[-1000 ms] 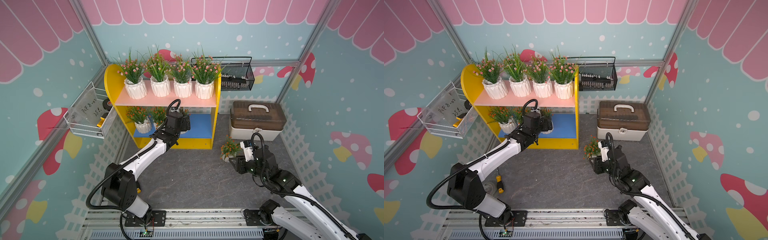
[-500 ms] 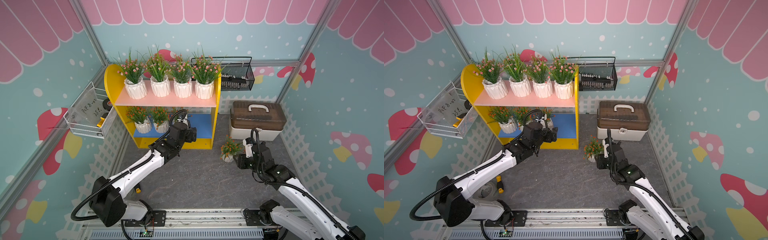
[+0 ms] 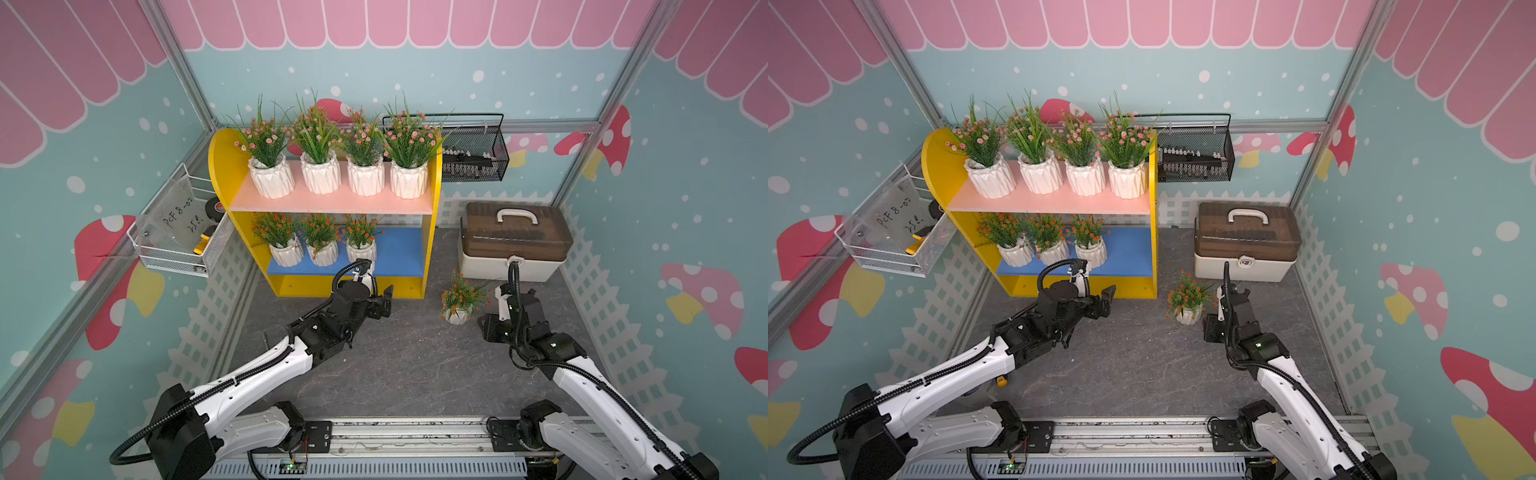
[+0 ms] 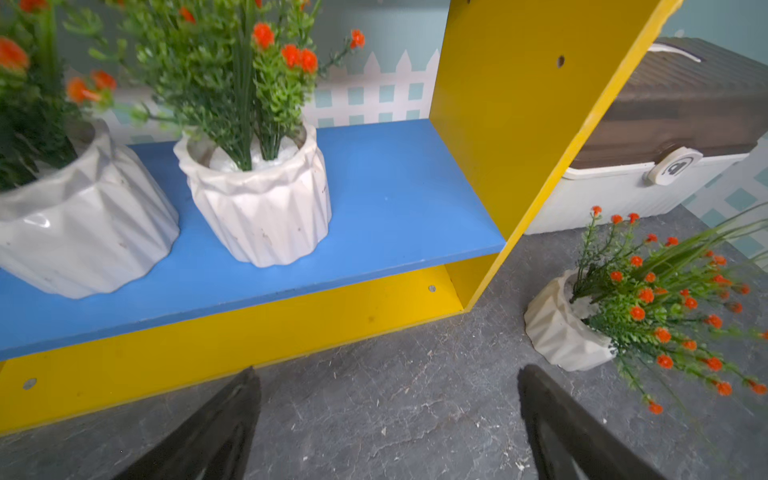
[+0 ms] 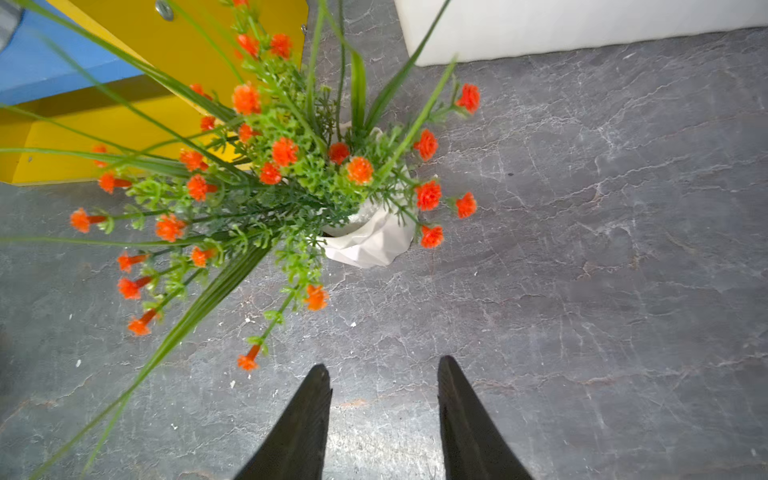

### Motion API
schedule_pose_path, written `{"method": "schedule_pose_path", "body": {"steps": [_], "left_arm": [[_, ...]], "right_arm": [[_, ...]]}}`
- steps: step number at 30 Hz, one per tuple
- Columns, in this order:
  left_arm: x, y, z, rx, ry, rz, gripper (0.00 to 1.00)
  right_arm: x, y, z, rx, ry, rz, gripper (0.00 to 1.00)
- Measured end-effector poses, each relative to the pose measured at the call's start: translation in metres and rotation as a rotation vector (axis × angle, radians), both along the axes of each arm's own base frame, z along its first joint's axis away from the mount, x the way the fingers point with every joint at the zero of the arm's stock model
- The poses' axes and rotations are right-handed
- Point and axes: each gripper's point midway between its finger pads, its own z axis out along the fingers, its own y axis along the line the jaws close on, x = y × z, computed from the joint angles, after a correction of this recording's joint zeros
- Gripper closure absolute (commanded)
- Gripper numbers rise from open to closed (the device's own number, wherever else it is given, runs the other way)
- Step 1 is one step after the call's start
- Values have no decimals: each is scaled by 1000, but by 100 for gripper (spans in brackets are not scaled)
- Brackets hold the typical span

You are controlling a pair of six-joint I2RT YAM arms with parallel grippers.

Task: Place the baby's breath potted plants on the rack by color
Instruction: Place the baby's breath potted plant on the rack, then pick up the baby's breath potted plant from the center of the board.

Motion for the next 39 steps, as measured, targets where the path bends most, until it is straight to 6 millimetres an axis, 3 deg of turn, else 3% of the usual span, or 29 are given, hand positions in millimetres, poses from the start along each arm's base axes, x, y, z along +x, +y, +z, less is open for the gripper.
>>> {"method": "schedule_pose_path", "body": {"steps": [6,13,20,39], "left_arm": [[-7,0,-14,-25,25,0,5],[-8,-1,-13,-35,26,-2,5],[-8,-1,-12,-37,23,-1,5],[-8,-1,-12,-41,24,1,5]], "right_arm": [[11,0,-16,-8,34,-17,76],[24,1,-31,-20,59,-27,80],[38,-1,-39,-31,79,-40,83],[80,9,-39,-21,56,-42,84]]}}
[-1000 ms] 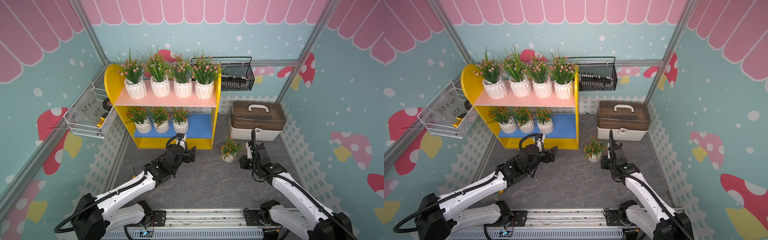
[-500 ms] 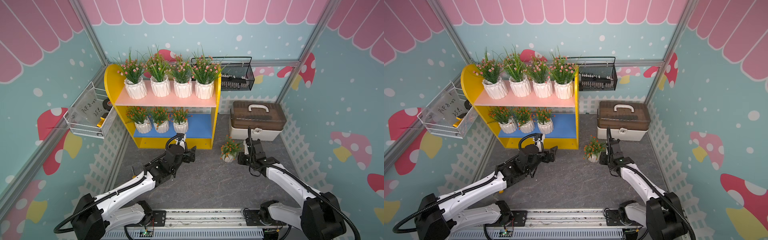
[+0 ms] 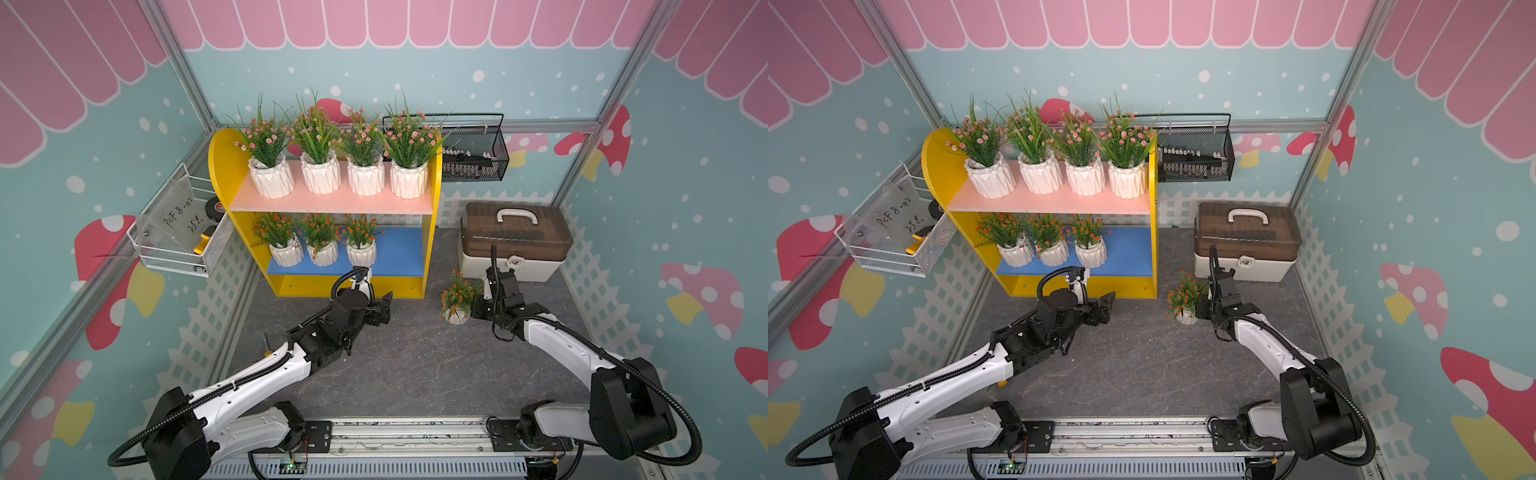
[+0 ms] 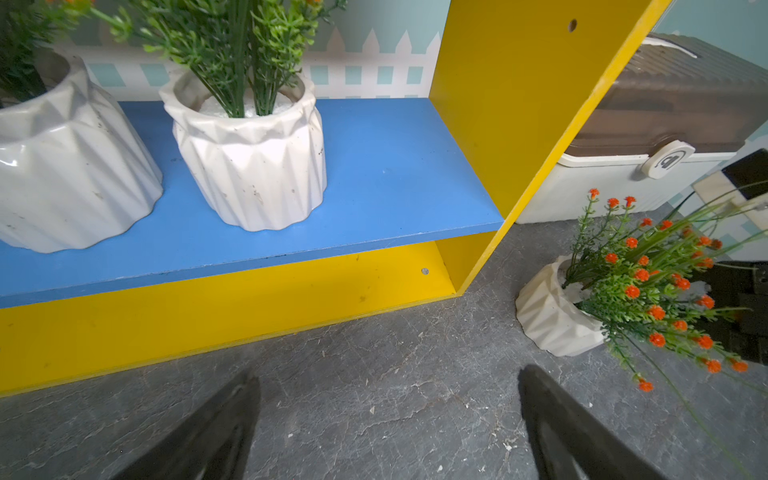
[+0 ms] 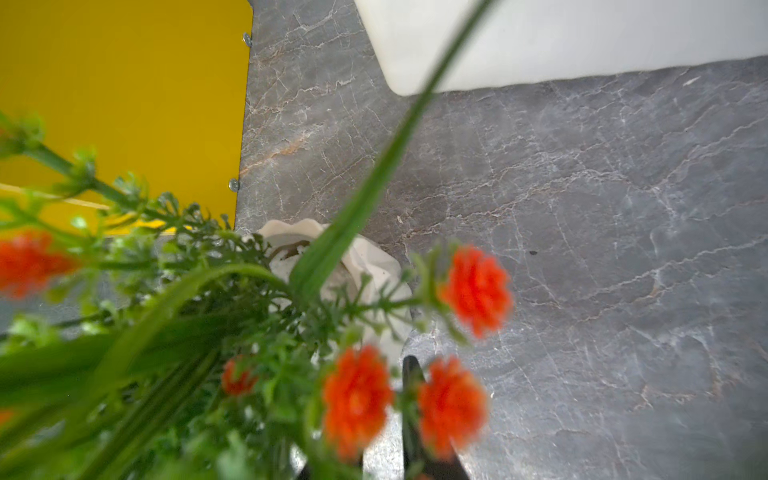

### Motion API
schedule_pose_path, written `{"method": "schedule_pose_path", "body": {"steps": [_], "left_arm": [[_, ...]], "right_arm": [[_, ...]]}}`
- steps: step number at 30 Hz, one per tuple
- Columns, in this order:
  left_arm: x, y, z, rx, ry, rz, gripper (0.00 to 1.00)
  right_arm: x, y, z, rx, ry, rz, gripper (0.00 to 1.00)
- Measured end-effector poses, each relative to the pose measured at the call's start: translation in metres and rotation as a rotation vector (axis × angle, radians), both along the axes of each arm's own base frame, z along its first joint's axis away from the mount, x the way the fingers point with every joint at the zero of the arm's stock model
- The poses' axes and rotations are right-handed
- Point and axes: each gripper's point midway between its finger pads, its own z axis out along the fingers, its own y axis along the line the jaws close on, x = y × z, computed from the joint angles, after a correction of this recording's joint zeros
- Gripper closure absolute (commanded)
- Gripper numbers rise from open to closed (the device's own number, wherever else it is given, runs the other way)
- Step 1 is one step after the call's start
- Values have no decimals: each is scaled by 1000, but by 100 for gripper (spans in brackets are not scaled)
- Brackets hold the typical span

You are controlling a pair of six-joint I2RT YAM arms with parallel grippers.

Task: Place the baby's breath potted plants on the rack by color
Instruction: Pick up the baby's breath potted plant from the center of the board.

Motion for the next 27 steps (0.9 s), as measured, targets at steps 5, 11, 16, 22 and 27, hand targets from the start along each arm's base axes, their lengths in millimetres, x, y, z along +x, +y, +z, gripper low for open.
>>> {"method": "schedule_pose_path", "body": {"steps": [5,11,16,22,27], "left_arm": [[0,0,-2,3,3,0,5],[0,0,-4,7,7,0,5],[0,0,-4,6,6,0,5],[1,-2,-2,-1,-3,-9,5],[-2,-10,-4,-14,-16,-55,5]], "right_arm": [[5,2,2,2,-6,1,81],[10,2,-3,-7,8,2,79],[15,3,-8,-14,18,1,79],[23,5,-16,-21,34,-1,79],[31,9,-20,-25,43,12,96]]}}
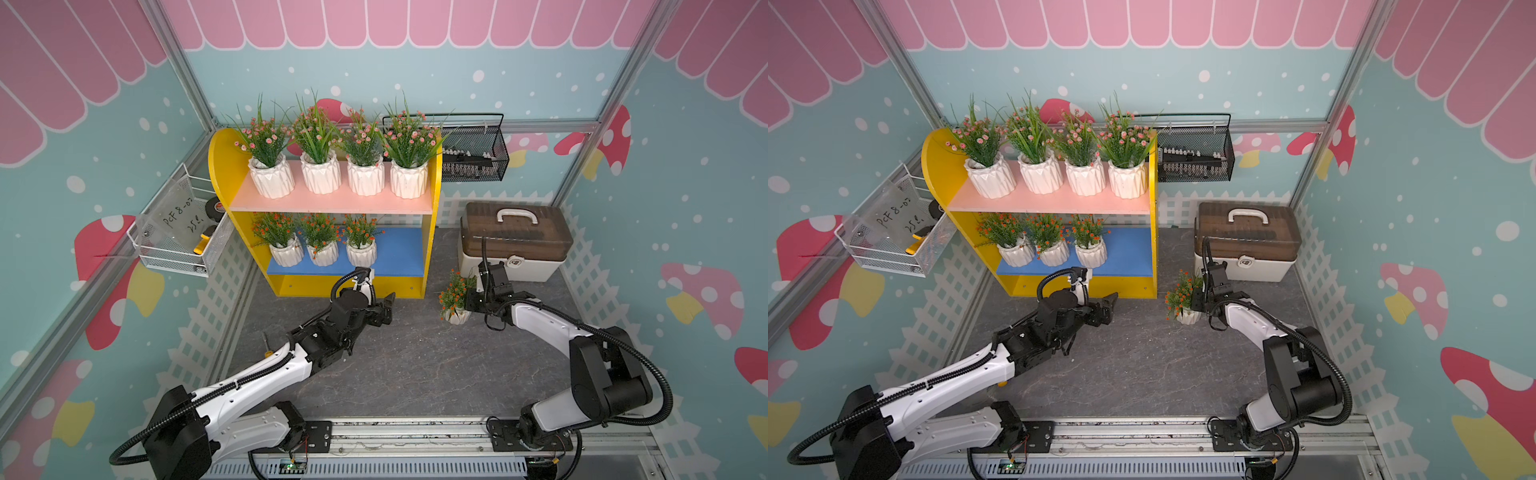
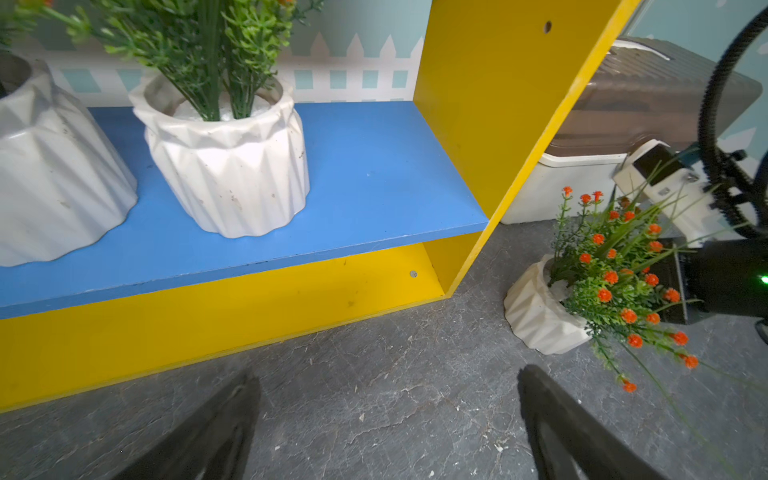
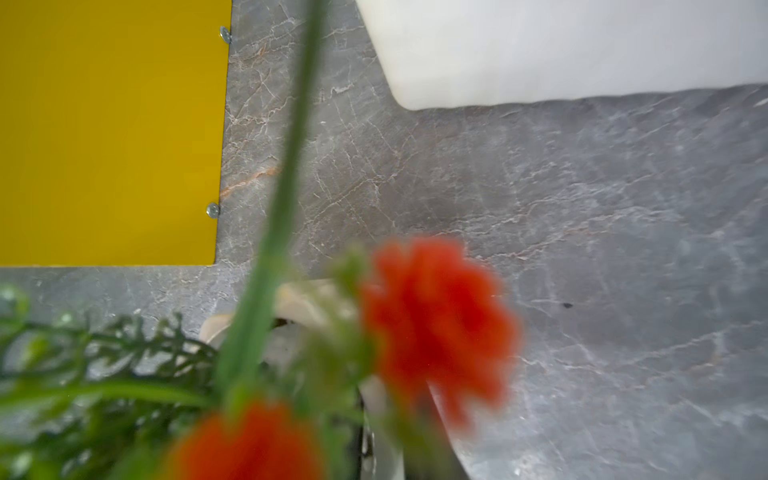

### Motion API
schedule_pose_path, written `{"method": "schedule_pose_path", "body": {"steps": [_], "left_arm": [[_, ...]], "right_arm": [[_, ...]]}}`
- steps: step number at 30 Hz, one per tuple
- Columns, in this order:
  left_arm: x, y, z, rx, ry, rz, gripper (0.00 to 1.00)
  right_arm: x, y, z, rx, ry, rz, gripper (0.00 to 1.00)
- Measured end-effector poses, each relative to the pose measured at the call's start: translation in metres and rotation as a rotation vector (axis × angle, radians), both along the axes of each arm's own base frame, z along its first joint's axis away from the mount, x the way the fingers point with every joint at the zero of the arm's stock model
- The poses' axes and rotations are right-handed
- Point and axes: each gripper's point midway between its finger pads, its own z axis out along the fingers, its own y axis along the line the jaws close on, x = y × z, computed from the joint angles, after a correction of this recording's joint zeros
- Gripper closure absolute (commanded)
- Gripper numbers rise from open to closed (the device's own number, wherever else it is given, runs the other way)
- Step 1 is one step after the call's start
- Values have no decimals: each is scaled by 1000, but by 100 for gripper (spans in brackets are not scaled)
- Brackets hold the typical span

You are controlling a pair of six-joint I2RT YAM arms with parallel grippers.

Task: Place the baby's breath potted plants on the rack by color
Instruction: Pick up the baby's breath potted plant from the center of the board.

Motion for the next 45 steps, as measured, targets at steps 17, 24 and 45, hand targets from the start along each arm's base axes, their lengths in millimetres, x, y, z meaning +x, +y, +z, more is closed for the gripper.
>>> {"method": "schedule_pose_path", "body": {"steps": [17,24,45], "left_arm": [[-24,-20,-16,-17,-38,-177,5],[-36,-27,-27,-14,-56,-239,5],[-74,-91,-72,120,-82,-516,6]], "right_arm": [[-25,9,25,62,10,83,100],[-41,23,50,127,-15,165,100],[-82,84,52,131,16,371,100]]}}
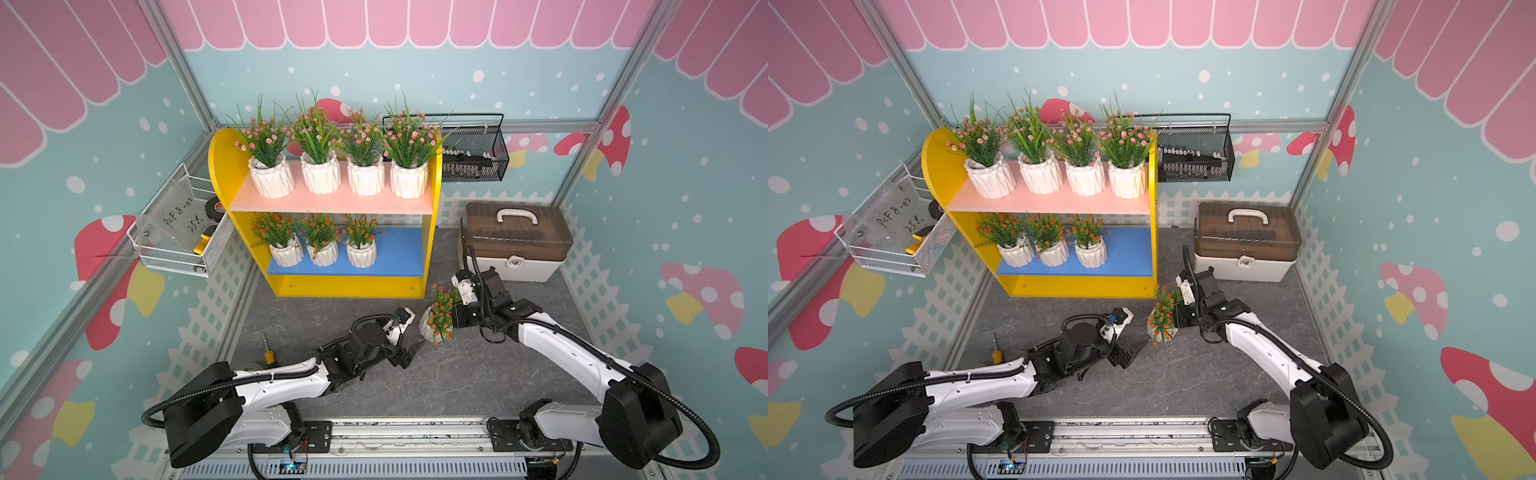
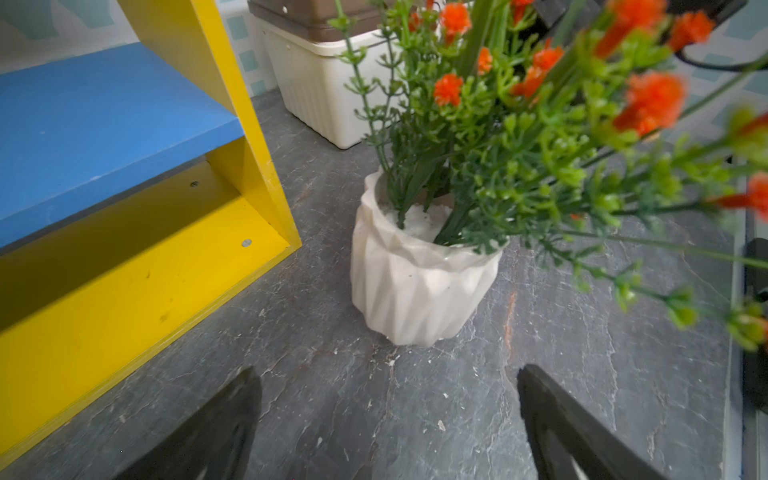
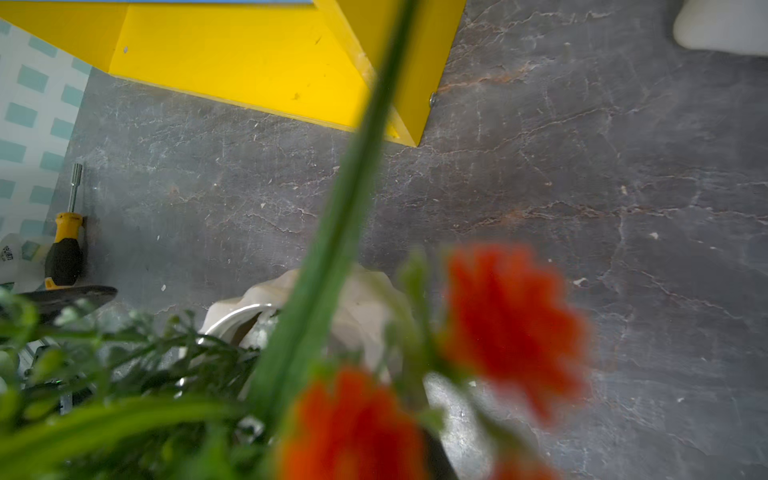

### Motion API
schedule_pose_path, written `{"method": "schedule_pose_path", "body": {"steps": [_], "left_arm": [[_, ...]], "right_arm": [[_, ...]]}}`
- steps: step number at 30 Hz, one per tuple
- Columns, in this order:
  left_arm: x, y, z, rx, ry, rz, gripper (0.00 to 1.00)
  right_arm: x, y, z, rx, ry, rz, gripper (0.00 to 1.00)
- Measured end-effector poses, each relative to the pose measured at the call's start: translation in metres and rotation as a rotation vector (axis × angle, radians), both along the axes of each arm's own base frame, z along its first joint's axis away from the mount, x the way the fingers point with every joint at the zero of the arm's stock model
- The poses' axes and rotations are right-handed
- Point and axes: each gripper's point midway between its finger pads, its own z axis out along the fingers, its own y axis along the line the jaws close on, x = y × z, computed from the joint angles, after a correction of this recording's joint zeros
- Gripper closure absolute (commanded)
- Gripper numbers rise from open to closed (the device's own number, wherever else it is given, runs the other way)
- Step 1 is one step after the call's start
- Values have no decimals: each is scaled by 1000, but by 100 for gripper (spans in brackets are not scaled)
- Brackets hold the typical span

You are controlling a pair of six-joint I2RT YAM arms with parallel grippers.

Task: Place the baby's breath potted plants on the rack by color
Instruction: Place the baby's breath potted plant on the rack.

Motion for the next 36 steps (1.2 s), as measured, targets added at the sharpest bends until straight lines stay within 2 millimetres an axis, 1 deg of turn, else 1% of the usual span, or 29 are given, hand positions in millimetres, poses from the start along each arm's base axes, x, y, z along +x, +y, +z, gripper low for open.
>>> {"method": "schedule_pose_path", "body": {"steps": [2,7,11,20,26,36], "left_arm": [[-1,-6,-2,9,1,-13,6],[0,-18,0,13,-3,-31,6],[3,-27,1,16,-5,-39,6],[8,-37,0,21,-4,-39,6],[15,-44,2,23,-8,-27,7],[23,-51,-4,47,-8,-17,9]], "right_arm": [[-3,5,0,-3,-1,14,100],[-6,16,2,-4,-6,40,100],[-9,21,3,-8,-10,54,100],[-14,30,4,-8,-15,80,100],[-17,34,5,-8,-16,89,100],[-16,32,4,-18,-17,83,100]]}}
